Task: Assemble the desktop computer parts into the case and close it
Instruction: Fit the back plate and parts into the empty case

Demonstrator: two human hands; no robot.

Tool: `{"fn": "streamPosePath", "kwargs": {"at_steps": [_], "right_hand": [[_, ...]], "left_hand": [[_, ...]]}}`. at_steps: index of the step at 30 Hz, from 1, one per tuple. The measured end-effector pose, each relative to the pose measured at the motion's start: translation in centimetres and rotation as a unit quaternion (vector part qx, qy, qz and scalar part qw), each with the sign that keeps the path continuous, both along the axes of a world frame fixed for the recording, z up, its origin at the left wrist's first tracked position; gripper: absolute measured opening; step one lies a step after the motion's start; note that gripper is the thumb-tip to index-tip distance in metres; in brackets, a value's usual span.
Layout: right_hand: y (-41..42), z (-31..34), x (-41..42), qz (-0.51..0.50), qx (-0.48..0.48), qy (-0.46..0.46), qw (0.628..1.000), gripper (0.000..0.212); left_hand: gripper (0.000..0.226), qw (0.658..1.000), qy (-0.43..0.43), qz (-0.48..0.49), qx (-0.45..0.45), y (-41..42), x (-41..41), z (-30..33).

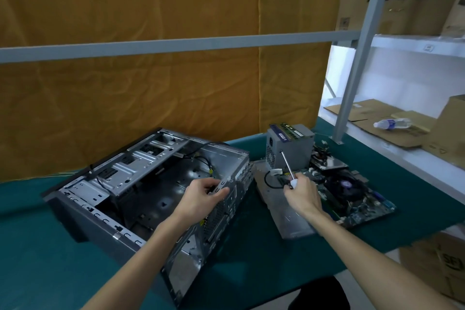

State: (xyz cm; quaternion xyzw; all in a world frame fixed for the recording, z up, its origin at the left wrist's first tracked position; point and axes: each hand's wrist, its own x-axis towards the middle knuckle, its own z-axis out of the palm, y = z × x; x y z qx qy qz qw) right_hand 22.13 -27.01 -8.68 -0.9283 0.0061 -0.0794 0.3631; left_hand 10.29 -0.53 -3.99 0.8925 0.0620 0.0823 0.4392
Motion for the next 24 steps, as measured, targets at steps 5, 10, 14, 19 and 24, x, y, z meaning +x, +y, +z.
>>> {"fn": "streamPosePath", "kwargs": {"at_steps": [5,10,14,19,24], "right_hand": [[-0.6,3.0,-3.2,0.026,0.188,-0.072,0.979,0.012],[0.1,5.5,-6.5,0.091,0.352,-0.039,0.931,0.013],[1.6,6.8,-8.0,0.139,0.420,0.008,0.897,0.013],[3.6,8.3,-9.0,0.145,0.472,0.032,0.869,0.021],[5.7,9.8,-8.9,0.193,0.502,0.048,0.842,0.025]], "left_hand": [[0.029,0.995,-0.081,0.015,0.064,-0.4,-0.3,0.7],[0.025,0.962,-0.172,-0.042,0.207,-2.2,-1.0,2.3],[0.032,0.960,-0.164,-0.123,0.189,-4.8,-1.9,3.4],[0.018,0.983,-0.111,-0.141,-0.036,-6.5,-2.8,4.2],[0.014,0.979,-0.124,-0.118,-0.108,-4.8,-2.7,5.8]]}}
